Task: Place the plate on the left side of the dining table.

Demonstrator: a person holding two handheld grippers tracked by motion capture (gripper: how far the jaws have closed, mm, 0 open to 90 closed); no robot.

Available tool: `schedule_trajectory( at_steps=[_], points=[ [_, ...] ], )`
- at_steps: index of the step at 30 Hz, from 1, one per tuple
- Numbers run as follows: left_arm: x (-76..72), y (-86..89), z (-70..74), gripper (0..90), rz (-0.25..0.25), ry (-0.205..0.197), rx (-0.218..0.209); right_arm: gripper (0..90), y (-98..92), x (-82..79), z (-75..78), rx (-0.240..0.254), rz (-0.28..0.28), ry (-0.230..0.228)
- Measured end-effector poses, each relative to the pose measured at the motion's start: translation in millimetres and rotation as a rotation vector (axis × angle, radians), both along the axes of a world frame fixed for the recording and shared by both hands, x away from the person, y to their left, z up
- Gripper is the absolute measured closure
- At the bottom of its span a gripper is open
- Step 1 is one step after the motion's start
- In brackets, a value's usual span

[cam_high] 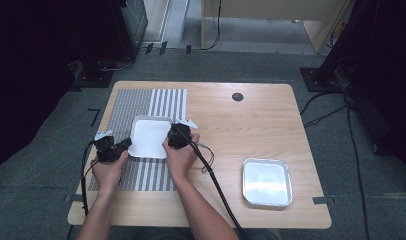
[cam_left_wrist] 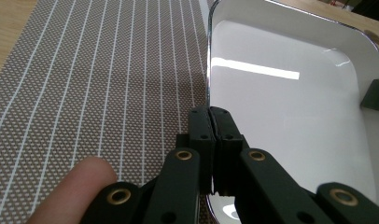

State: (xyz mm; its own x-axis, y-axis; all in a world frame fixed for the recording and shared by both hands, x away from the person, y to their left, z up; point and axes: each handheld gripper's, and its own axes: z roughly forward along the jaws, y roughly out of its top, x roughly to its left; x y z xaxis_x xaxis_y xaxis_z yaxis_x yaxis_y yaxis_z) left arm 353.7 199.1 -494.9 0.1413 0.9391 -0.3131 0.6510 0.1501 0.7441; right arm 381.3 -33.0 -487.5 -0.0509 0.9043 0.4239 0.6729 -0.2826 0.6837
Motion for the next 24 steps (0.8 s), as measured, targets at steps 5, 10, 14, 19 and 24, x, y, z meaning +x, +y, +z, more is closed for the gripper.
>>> schedule_trajectory(
  at_steps=[5, 10, 14, 19, 24],
  points=[
    [9.4, 3.3, -4.4, 88.9, 0.018, 0.000, 0.001, 89.6, 4.2, 9.8, -2.0, -0.002, 0.000, 0.010],
    [18.0, 13.4, -3.1, 88.7, 0.046, 0.010, 0.009, 89.7, 16.7, 23.1, -4.1, -0.011, 0.017, 0.026],
    [24.9, 18.4, -4.1, 88.6, 0.061, 0.006, 0.004, 89.7, 23.3, 33.4, -3.8, 0.000, 0.020, 0.037],
    [30.3, 20.0, -9.5, 89.0, 0.081, 0.001, 0.011, 89.6, 29.3, 43.8, -6.9, -0.011, 0.013, 0.061],
    [35.2, 21.6, -10.3, 88.6, 0.103, 0.002, 0.028, 89.6, 33.4, 53.8, -13.8, 0.013, 0.012, 0.072]
  ],
)
